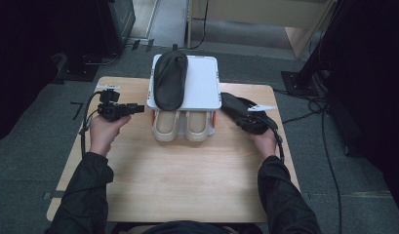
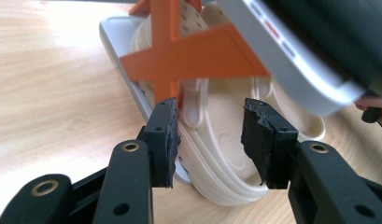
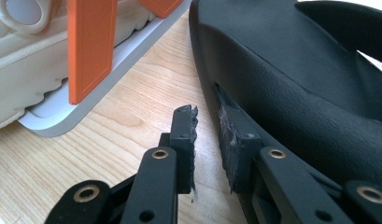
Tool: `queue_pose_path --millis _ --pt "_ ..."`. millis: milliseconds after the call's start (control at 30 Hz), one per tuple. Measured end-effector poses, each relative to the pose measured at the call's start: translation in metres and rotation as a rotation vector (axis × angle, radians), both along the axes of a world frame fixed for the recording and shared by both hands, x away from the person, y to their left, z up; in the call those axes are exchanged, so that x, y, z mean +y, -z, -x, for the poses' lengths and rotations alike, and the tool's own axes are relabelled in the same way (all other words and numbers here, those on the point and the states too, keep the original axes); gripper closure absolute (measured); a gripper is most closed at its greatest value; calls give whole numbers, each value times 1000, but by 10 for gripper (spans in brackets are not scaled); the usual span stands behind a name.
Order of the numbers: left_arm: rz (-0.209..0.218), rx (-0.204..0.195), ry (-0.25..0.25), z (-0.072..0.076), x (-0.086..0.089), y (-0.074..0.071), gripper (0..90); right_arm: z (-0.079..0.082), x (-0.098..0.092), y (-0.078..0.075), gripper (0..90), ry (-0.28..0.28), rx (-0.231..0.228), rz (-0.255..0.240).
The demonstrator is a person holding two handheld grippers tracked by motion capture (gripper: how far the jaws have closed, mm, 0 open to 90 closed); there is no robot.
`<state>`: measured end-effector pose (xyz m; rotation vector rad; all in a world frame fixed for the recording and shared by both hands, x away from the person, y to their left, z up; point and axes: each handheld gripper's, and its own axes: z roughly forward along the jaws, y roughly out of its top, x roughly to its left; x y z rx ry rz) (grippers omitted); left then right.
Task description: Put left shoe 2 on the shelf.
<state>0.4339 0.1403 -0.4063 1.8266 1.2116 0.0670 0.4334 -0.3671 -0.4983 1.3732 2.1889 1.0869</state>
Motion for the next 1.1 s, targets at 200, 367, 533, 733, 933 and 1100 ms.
queue_pose_path --millis 200,367,533,733,933,1100 --pt "9 7 2 3 2 9 556 4 -6 -1 761 1 -6 -12" --pt "23 -5 -7 3 5 12 556 7 -14 -3 756 17 -13 -20" --pt "33 4 -7 0 5 17 556 11 -25 2 750 45 -10 3" --pt "33 15 10 -5 2 22 557 15 -34 3 730 70 10 -8" --pt "48 20 15 -8 2 24 558 19 -38 1 745 80 5 12" --pt "54 27 14 -9 3 25 558 22 -49 0 729 117 1 5"
